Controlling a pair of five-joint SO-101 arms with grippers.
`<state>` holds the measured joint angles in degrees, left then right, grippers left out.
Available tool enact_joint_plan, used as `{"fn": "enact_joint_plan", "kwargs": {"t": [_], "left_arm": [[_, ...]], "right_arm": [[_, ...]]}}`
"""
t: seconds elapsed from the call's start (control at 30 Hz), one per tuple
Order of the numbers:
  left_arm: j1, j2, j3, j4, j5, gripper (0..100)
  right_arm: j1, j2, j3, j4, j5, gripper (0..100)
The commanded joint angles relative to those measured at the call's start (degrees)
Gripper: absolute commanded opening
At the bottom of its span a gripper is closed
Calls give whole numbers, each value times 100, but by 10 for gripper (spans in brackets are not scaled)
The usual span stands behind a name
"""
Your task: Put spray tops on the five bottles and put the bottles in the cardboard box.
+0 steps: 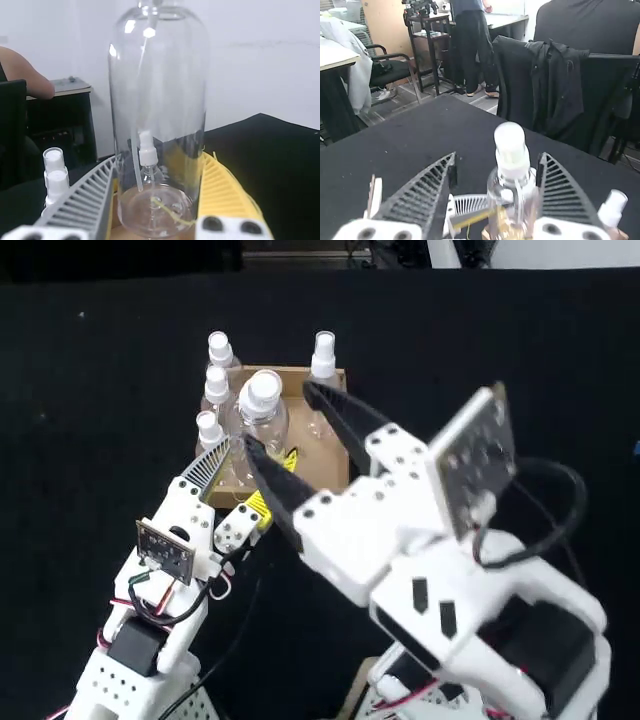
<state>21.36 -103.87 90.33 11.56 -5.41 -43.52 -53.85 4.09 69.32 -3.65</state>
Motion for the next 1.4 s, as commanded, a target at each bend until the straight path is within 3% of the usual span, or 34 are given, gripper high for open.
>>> {"fn": "enact_joint_plan", "kwargs": {"t": [0.0, 0.13, 0.3, 0.57, 0.9, 1.37], "left_arm": [[40, -79, 13, -123, -70, 91], [84, -79, 48, -123, -44, 91], [92, -79, 31, -123, -35, 91], [101, -79, 40, -123, -35, 91], [892, -79, 224, -123, -70, 91], [910, -79, 207, -123, -70, 91]], "right_arm": [[466, -295, 532, 9, 35, 212], [844, -611, 1235, -123, 35, 215], [826, -980, 2273, -853, -18, 215], [826, -1807, 3125, -1143, 18, 215], [413, -1991, 3415, -1169, 26, 216], [396, -1982, 3952, -1486, 35, 279]]}}
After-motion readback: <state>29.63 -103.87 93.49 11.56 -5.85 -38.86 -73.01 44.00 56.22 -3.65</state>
